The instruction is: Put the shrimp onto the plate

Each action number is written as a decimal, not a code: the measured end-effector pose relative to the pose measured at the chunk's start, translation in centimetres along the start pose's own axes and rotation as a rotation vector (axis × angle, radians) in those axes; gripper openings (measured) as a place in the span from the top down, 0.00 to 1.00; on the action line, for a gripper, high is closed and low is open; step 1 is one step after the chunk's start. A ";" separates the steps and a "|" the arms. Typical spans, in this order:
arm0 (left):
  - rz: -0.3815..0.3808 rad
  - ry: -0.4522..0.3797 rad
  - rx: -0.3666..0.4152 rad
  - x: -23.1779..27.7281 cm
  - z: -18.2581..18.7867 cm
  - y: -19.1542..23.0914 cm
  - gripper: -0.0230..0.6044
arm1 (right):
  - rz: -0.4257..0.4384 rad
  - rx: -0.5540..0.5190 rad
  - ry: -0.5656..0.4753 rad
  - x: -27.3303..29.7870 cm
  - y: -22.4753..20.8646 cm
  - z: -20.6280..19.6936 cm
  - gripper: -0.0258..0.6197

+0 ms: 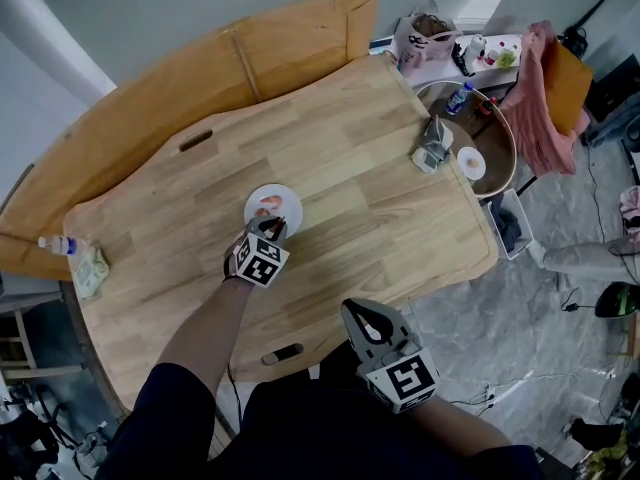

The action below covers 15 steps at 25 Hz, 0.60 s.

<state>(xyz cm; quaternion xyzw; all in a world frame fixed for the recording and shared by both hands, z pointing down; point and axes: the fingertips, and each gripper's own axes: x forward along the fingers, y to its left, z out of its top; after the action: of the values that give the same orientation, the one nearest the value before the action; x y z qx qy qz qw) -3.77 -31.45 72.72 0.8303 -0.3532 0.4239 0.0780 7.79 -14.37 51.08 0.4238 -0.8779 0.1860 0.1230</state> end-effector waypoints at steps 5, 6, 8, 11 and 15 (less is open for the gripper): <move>-0.009 0.035 0.002 1.7 -0.5 0.2 0.88 | -0.013 0.024 0.010 0.1 -1.3 -0.4 0.95; -0.009 0.044 -0.002 1.9 -0.7 0.3 0.88 | -0.019 0.029 0.016 0.0 -1.5 -0.5 0.95; -0.009 0.063 -0.003 2.4 -0.9 0.5 0.88 | -0.030 0.035 0.021 -0.2 -2.0 -0.6 0.94; -0.011 0.081 -0.005 2.9 -1.0 0.5 0.88 | -0.033 0.036 0.012 -0.5 -2.5 -0.7 0.95; -0.016 0.090 -0.025 3.4 -1.1 0.5 0.88 | -0.036 0.033 0.007 -0.8 -3.1 -0.7 0.95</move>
<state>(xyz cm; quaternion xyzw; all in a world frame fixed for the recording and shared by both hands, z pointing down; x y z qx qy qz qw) -3.51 -33.15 75.96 0.8122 -0.3478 0.4557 0.1079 10.76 -15.31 52.06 0.4407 -0.8665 0.1998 0.1225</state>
